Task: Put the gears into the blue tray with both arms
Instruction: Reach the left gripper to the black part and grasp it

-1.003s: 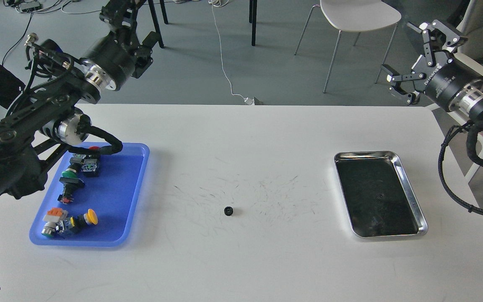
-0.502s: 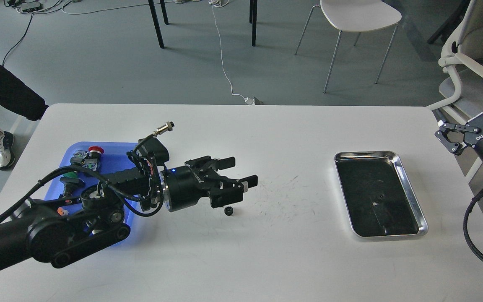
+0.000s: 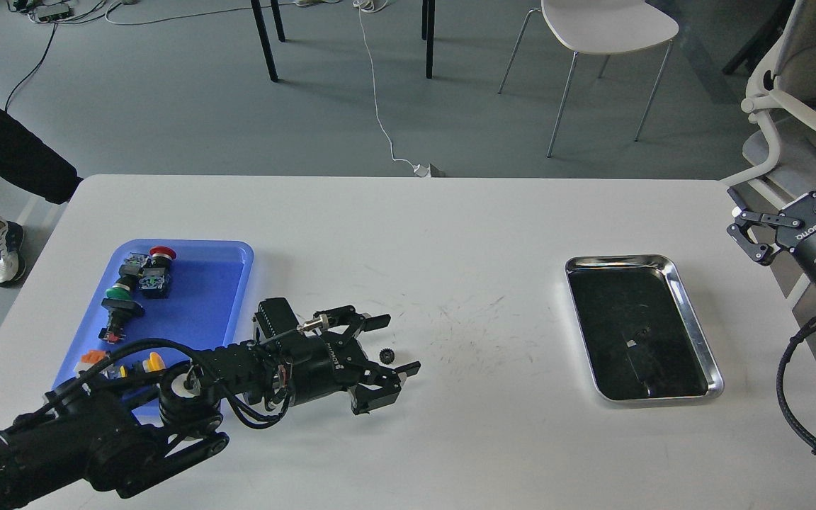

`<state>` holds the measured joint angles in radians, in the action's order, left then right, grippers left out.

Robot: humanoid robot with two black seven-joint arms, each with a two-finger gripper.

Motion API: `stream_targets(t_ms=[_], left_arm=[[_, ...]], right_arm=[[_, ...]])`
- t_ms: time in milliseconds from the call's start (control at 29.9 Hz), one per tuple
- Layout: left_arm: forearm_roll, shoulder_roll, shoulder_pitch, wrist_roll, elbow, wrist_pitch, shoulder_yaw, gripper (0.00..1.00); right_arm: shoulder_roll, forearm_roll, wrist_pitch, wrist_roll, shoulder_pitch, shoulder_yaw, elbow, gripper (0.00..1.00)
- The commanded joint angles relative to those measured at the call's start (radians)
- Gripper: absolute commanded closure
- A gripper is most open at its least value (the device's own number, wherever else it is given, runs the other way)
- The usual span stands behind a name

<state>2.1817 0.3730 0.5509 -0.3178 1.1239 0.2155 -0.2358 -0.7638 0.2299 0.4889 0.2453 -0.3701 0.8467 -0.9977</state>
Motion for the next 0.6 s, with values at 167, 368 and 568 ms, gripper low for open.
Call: stream_targets(t_ms=[167, 368, 568], left_arm=[[0.000, -0.019, -0.020, 0.005, -0.065, 0.016, 0.003, 0.29], [0.000, -0.025, -0.032, 0.013, -0.081, 0.018, 0.007, 0.49], [0.000, -0.025, -0.051, 0.013, -0.085, 0.022, 0.007, 0.76]], right_arm=[[0.001, -0.001, 0.000, 0.003, 0.005, 0.000, -0.012, 0.04], [0.003, -0.001, 0.000, 0.012, 0.005, -0.002, -0.013, 0.04], [0.009, -0.001, 0.000, 0.012, 0.005, 0.000, -0.012, 0.04]])
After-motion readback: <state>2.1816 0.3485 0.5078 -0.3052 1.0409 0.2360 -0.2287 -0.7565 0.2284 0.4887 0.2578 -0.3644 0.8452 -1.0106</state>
